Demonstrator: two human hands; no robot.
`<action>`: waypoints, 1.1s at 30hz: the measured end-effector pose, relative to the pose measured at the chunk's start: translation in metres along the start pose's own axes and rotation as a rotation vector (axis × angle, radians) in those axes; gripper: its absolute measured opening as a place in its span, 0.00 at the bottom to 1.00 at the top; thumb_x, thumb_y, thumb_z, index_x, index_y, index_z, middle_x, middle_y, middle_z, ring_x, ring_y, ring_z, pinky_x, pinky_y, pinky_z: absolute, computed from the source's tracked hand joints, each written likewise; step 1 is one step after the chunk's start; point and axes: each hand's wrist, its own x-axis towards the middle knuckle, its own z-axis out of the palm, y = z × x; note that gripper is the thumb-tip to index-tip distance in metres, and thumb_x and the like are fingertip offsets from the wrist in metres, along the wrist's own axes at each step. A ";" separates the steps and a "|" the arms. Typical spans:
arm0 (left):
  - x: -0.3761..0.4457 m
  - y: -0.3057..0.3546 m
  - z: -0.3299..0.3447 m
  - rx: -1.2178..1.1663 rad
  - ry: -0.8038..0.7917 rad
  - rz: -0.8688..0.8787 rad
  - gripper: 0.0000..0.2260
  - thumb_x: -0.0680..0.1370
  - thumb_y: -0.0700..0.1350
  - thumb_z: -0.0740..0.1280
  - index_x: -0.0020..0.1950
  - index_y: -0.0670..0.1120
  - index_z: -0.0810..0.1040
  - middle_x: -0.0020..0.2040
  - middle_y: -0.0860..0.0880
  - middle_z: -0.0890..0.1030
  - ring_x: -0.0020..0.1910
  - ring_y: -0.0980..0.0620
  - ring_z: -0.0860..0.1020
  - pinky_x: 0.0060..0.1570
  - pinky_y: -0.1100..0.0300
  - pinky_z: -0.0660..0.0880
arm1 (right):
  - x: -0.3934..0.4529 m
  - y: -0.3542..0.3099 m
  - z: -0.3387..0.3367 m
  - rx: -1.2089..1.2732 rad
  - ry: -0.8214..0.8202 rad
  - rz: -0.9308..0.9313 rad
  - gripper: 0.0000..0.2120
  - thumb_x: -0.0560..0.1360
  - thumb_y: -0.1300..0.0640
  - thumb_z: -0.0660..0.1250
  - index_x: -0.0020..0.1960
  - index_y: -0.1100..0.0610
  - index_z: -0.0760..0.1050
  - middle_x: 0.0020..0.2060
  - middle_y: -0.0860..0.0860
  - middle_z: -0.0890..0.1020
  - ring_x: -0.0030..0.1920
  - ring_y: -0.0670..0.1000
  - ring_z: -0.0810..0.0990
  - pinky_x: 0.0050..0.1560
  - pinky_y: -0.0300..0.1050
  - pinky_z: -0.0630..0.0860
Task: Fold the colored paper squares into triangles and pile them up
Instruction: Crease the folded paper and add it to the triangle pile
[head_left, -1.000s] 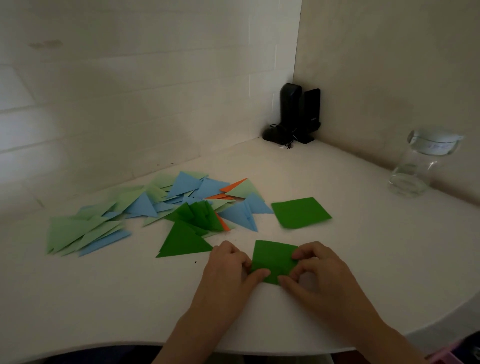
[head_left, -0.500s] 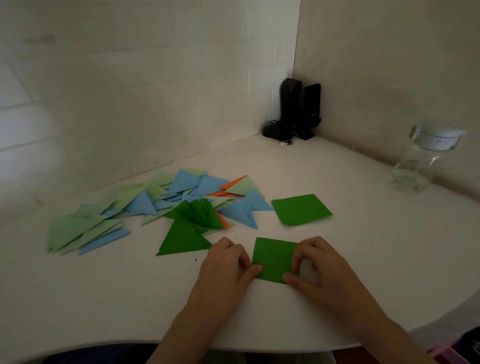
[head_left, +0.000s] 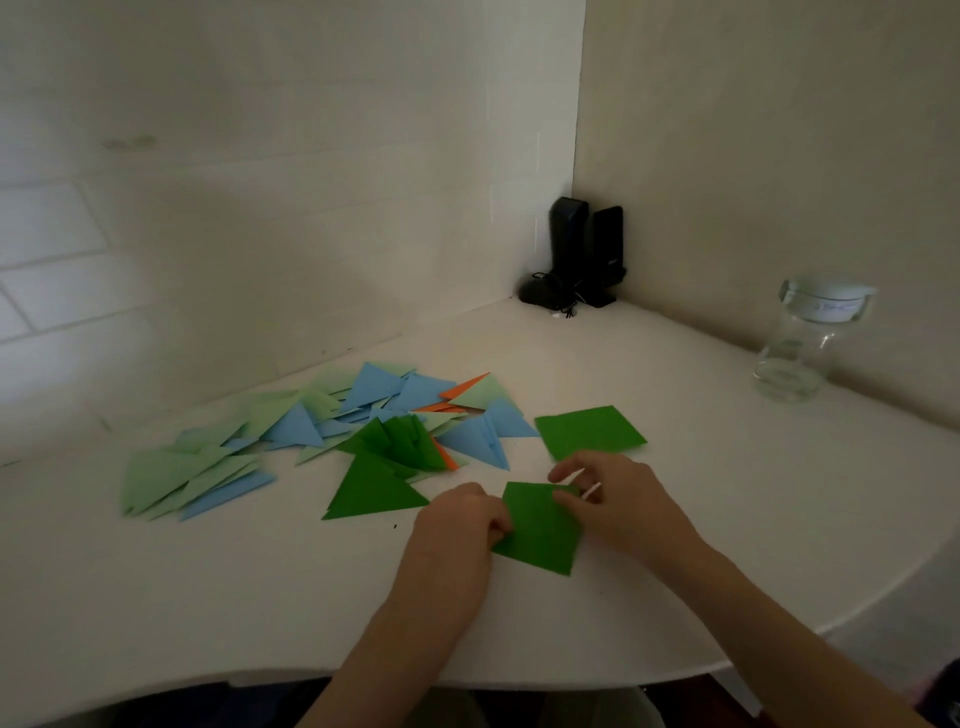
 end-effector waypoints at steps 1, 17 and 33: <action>-0.002 0.002 0.002 0.046 -0.003 0.002 0.11 0.80 0.44 0.60 0.58 0.47 0.80 0.55 0.49 0.77 0.55 0.52 0.73 0.53 0.63 0.67 | -0.002 -0.001 0.000 -0.011 0.008 0.004 0.06 0.73 0.54 0.70 0.48 0.45 0.76 0.39 0.46 0.79 0.37 0.40 0.76 0.35 0.28 0.68; -0.020 -0.002 0.036 0.136 0.273 0.163 0.18 0.70 0.47 0.57 0.54 0.48 0.81 0.46 0.55 0.82 0.47 0.56 0.80 0.50 0.63 0.68 | -0.023 -0.007 -0.007 0.177 -0.228 -0.016 0.12 0.73 0.61 0.67 0.54 0.51 0.81 0.45 0.49 0.84 0.38 0.43 0.80 0.37 0.29 0.70; -0.021 -0.039 0.022 -0.016 0.402 -0.056 0.09 0.67 0.57 0.72 0.34 0.54 0.77 0.42 0.58 0.76 0.47 0.54 0.70 0.47 0.59 0.64 | -0.011 0.000 0.011 -0.094 -0.013 -0.069 0.08 0.66 0.42 0.73 0.38 0.46 0.82 0.36 0.44 0.77 0.36 0.42 0.75 0.36 0.33 0.68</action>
